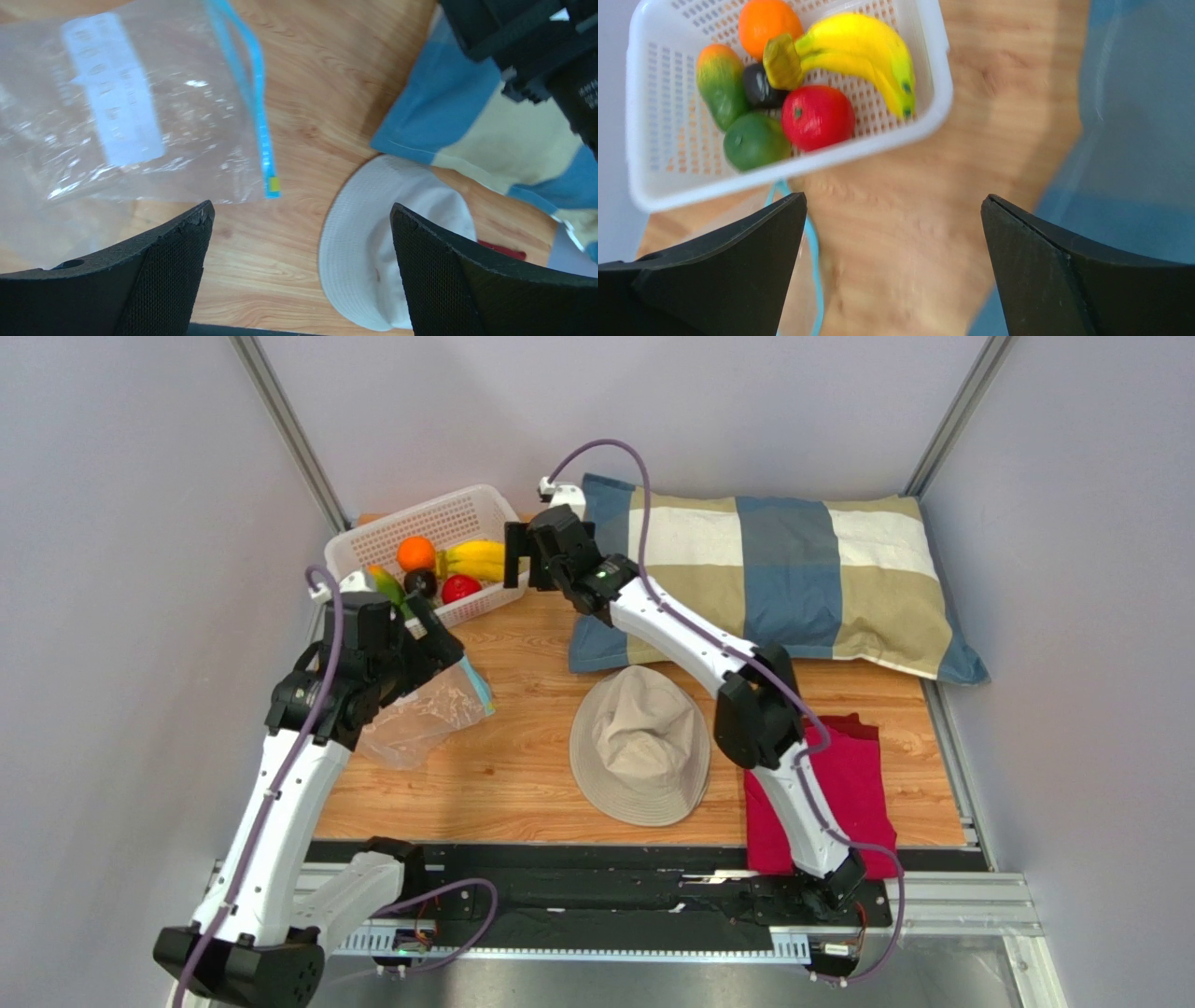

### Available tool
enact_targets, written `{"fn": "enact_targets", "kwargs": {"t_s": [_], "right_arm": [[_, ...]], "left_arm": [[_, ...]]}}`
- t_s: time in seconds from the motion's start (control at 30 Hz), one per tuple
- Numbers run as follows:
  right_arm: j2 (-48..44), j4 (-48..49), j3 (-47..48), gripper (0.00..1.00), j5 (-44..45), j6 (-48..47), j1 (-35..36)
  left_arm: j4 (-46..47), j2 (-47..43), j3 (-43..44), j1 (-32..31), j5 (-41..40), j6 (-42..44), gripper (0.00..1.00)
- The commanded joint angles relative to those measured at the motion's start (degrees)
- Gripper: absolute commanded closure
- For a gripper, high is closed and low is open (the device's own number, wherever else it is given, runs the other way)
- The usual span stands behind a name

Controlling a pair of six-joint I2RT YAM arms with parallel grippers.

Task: Open the zip-top bag and remove the fake food

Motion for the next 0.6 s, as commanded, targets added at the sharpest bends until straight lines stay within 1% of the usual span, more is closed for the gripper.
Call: {"fn": "enact_targets", "kwargs": {"t_s": [0.0,0.03,0.07,0.1,0.13,0.17,0.2,0.23,0.27,0.3,0.33,0.37,0.4,0.43,0.47,0.5,0.53,0.57], "right_arm": [[-19.67,-15.39,-9.0,0.0,-2.85,7.77,0.2],[-22.57,-17.43,-15.12,0.0,-3.03,8.29,0.2],[-29.04,-19.37,-17.96,0.0,-2.85,8.47,0.2],[-32.24,-23.21,-21.56,0.0,-2.33,9.61,0.2],[-36.01,-25.17,-24.9,0.0,0.03,10.84,0.2],[-39.53,-26.84,-32.33,0.0,0.92,12.15,0.2],[-46.96,-28.95,-35.88,0.0,1.62,12.34,0.11],[-50.6,-30.1,-39.05,0.0,2.24,11.91,0.2],[-54.03,-31.33,-45.18,0.0,2.77,11.73,0.11],[-61.9,-34.56,-47.59,0.0,3.64,11.64,0.2],[-65.37,-36.33,-50.13,0.0,4.52,12.86,0.2],[-69.49,-38.09,-52.07,0.0,6.18,13.48,0.2],[-73.01,-42.2,-54.88,0.0,6.81,14.27,0.2],[-79.75,-44.59,-55.86,0.0,8.73,16.54,0.2],[-82.95,-46.79,-56.66,0.0,9.71,18.48,0.11],[-85.94,-49.68,-58.66,0.0,10.33,19.97,0.2],[-92.76,-50.67,-59.64,0.0,10.51,21.47,0.2],[-95.96,-51.2,-60.96,0.0,10.16,24.62,0.2]], "left_arm": [[5.35,3.65,5.05,-7.4,1.47,0.31,0.02],[6.83,4.62,5.23,-8.82,1.9,0.48,0.02],[7.89,4.89,5.23,-10.06,3.82,0.66,0.01],[9.03,4.98,4.62,-12.85,4.97,0.75,0.01],[10.87,4.8,4.27,-14.45,5.68,0.84,0.01],[11.93,4.54,3.74,-16.46,6.38,1.45,0.01],[13.25,4.1,2.26,-18.4,6.39,2.06,0.01],[15.52,2.79,1.55,-22.94,6.04,2.59,0.01],[16.68,1.82,0.84,-25.25,4.39,4.51,0.01],[17.64,0.6,-0.82,-27.27,2.98,5.22,0.01],[19.48,-2.72,-1.7,-30.51,2.18,5.41,0.01],[20.63,-4.58,-2.76,-31.42,2.69,5.06,0.01],[21.69,-8.78,-4.77,-31.95,3.74,4.97,0.01],[22.22,-11.17,-5.57,-32.21,4.19,4.36,0.01],[22.57,-13.72,-6.62,-32.3,4.63,1.48,0.01],[23.53,-16.53,-9.42,-32.3,5.24,0.67,0.01],[26.24,-22.12,-10.93,-32.3,5.77,-0.12,0.01],[27.05,-24.7,-12.25,-32.3,6.3,-0.91,0.01]]}}
